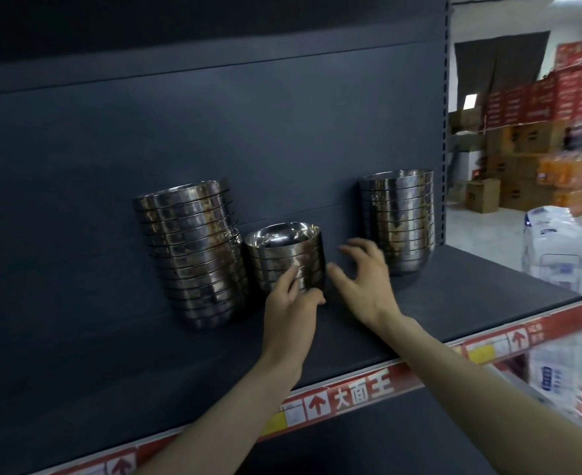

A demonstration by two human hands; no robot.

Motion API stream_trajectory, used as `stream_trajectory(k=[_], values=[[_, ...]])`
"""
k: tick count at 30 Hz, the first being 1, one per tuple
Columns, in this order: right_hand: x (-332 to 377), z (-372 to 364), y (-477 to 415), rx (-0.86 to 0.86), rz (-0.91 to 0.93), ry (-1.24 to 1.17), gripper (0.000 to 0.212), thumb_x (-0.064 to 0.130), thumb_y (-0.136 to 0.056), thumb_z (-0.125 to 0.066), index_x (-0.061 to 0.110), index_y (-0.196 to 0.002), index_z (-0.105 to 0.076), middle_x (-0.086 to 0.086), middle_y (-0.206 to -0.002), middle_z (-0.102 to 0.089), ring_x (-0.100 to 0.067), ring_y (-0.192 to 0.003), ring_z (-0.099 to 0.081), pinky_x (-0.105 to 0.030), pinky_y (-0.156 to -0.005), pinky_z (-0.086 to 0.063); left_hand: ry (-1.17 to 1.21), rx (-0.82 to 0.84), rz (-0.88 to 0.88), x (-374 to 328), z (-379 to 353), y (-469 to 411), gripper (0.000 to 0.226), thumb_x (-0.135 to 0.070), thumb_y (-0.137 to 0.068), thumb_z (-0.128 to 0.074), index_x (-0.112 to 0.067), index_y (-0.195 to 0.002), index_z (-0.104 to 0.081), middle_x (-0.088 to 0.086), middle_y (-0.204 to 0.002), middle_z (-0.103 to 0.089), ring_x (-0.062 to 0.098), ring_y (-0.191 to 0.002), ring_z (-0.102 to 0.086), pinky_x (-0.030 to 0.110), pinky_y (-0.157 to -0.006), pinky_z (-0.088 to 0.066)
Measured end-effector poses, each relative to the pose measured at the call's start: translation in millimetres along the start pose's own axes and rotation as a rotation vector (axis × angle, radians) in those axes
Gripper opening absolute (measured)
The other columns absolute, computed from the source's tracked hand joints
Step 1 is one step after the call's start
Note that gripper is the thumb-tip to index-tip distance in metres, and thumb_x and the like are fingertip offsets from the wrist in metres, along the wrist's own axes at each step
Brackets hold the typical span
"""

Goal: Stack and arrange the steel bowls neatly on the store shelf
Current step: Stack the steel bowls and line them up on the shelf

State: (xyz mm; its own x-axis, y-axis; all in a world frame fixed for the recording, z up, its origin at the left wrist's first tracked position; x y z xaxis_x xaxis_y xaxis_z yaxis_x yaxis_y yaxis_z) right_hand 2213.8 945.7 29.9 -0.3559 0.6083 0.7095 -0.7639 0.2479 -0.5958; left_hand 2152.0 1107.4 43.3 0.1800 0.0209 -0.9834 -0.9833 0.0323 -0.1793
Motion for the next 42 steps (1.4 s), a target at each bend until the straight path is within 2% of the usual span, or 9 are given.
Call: stream_trajectory(k=[4, 9, 12, 15, 19, 23, 27, 35, 42], values=[[-17.5, 52.2, -10.5, -0.338, 0.007, -0.077, 0.038, 0.023, -0.089, -0.061, 0.006, -0.123, -0.070, -0.012, -0.135, -0.054, -0.027, -0.130, -0.051, -0.040, -0.118, -0.041, -0.053, 0.041, -0.013, -0.9, -23.9, -8.5, 0.074, 0.002, -0.094, -0.062, -0.015, -0.162, -0.041, -0.001, -0.161, -0.049, 0.013, -0.150, -0.045, 0.024, -0.112, -0.039], [-52.7, 90.2, -18.4, -0.466, -0.268, -0.122, 0.048, 0.014, -0.095, -0.064, 0.007, -0.141, -0.053, -0.015, -0.149, -0.042, -0.029, -0.140, -0.040, -0.031, -0.116, -0.029, -0.094, 0.150, 0.006, 2.9, -60.9, -25.1, 0.081, -0.009, -0.092, -0.065, -0.019, -0.166, -0.033, -0.003, -0.166, -0.042, 0.014, -0.154, -0.040, 0.030, -0.118, -0.037], [-66.9, 86.6, -21.2, -0.412, -0.423, -0.223, 0.065, 0.023, -0.096, -0.066, 0.007, -0.154, -0.042, -0.016, -0.157, -0.041, -0.030, -0.147, -0.037, -0.042, -0.124, -0.030, -0.093, 0.197, 0.060, 2.7, -84.0, -37.9, 0.087, -0.014, -0.091, -0.069, -0.019, -0.168, -0.028, 0.002, -0.170, -0.037, 0.016, -0.155, -0.037, 0.030, -0.118, -0.034], [-71.5, 82.5, -24.0, -0.331, -0.442, -0.285, 0.083, 0.036, -0.089, -0.069, 0.013, -0.162, -0.034, -0.009, -0.161, -0.046, -0.029, -0.150, -0.042, -0.051, -0.126, -0.034, -0.128, 0.249, 0.101, 3.8, -103.8, -49.1, 0.103, -0.028, -0.079, -0.072, -0.021, -0.169, -0.023, 0.003, -0.171, -0.035, 0.018, -0.156, -0.034, 0.034, -0.123, -0.030], [-75.1, 76.7, -29.9, -0.238, -0.447, -0.270, 0.076, 0.035, -0.091, -0.069, 0.023, -0.159, -0.038, -0.004, -0.151, -0.058, -0.024, -0.139, -0.053, -0.045, -0.120, -0.041, -0.125, 0.254, 0.134, 6.6, -120.2, -66.6, 0.104, -0.022, -0.081, -0.072, -0.018, -0.170, -0.017, -0.003, -0.157, -0.044, 0.015, -0.145, -0.040, 0.027, -0.109, -0.031], [-83.5, 74.9, -33.1, -0.199, -0.448, -0.282, 0.077, 0.045, -0.085, -0.064, 0.031, -0.156, -0.040, 0.002, -0.146, -0.063, -0.023, -0.134, -0.059, -0.051, -0.118, -0.044, -0.076, 0.253, 0.146, 28.9, -136.4, -89.1, 0.122, -0.039, -0.048, -0.072, -0.017, -0.163, -0.036, 0.004, -0.153, -0.059, 0.024, -0.140, -0.053, 0.037, -0.118, -0.042], [-83.0, 74.6, -35.2, -0.191, -0.422, -0.280, 0.061, 0.043, -0.079, -0.060, 0.036, -0.139, -0.050, 0.004, -0.135, -0.068, -0.024, -0.125, -0.063, -0.050, -0.112, -0.047, -0.032, 0.302, 0.128, 48.9, -150.1, -104.3, 0.090, -0.032, -0.050, -0.070, -0.024, -0.140, -0.063, -0.002, -0.121, -0.079, 0.019, -0.119, -0.068, 0.039, -0.109, -0.053], [-79.4, 76.5, -33.2, -0.167, -0.439, -0.288, 0.072, 0.051, -0.079, -0.061, 0.036, -0.148, -0.048, 0.007, -0.134, -0.068, -0.024, -0.126, -0.062, -0.052, -0.115, -0.044, -0.031, 0.256, 0.150, 43.1, -146.4, -93.2, 0.103, -0.039, -0.047, -0.069, -0.025, -0.148, -0.055, 0.003, -0.127, -0.075, 0.023, -0.122, -0.064, 0.040, -0.109, -0.051], [-74.6, 73.5, -31.5, -0.027, -0.451, -0.314, 0.081, 0.058, -0.072, -0.064, 0.038, -0.148, -0.050, 0.018, -0.120, -0.070, -0.022, -0.123, -0.063, -0.056, -0.113, -0.047, -0.015, 0.220, 0.176, 30.3, -130.2, -65.8, 0.083, -0.030, -0.066, -0.068, -0.027, -0.146, -0.043, 0.000, -0.126, -0.070, 0.018, -0.115, -0.061, 0.033, -0.092, -0.047]])
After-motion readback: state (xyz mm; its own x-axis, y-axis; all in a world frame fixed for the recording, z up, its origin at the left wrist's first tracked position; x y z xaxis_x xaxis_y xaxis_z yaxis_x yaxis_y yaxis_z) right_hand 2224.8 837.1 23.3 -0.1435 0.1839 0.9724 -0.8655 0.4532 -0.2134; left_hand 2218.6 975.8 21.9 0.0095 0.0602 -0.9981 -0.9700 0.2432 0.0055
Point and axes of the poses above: each hand's wrist, its own y-axis away from the middle knuckle, its own z-axis out of the back of the hand, x = y × z, the point moved 3 cm from there along -y, towards the middle knuckle
